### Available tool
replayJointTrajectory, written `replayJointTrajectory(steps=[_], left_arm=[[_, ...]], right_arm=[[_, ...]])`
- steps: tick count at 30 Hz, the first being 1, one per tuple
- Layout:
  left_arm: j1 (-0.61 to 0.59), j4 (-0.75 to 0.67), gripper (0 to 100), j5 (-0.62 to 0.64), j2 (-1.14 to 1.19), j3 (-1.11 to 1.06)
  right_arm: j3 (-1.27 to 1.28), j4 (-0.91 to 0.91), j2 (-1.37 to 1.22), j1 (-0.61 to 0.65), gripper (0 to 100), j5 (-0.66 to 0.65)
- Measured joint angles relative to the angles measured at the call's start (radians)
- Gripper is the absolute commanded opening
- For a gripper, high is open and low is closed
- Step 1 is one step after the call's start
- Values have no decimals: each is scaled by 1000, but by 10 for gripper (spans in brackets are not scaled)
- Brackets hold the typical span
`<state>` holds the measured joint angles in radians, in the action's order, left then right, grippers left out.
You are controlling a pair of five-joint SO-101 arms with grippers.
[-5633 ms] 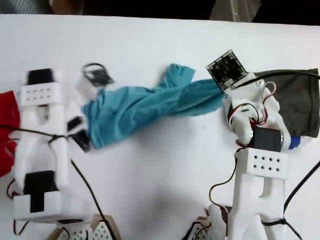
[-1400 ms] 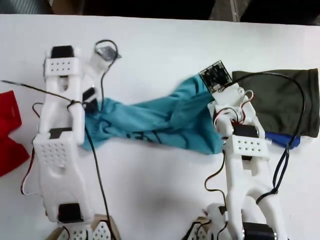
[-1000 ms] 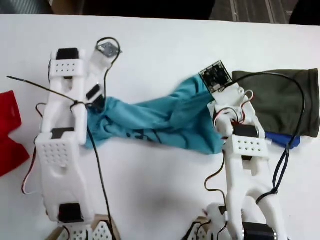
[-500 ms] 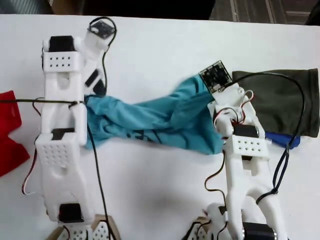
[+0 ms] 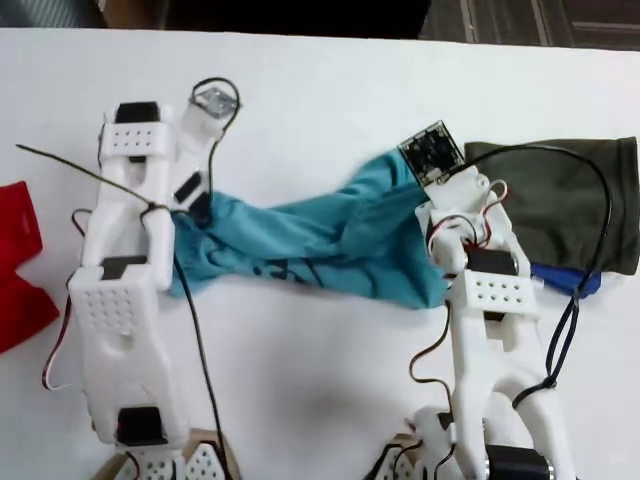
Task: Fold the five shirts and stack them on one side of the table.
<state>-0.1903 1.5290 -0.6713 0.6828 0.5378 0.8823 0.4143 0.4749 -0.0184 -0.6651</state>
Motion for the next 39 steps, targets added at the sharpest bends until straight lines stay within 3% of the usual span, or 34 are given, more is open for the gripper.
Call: replayJointTrajectory(steps=[3,16,25,30,39], left_arm=[[0,-3,12,0,0,-3],[3,43,26,0,-14,3],[5,209,25,31,-167,319],[5,233,25,86,-265,436],[38,239,25,109,-430,411]], right_arm=[[0,0,0,0,21,0],[-6,-57,-2,0,21,0],[-261,-52,-2,-31,21,0],[-437,40,-2,-32,21,0],[-704,222,-2,-35,21,0]])
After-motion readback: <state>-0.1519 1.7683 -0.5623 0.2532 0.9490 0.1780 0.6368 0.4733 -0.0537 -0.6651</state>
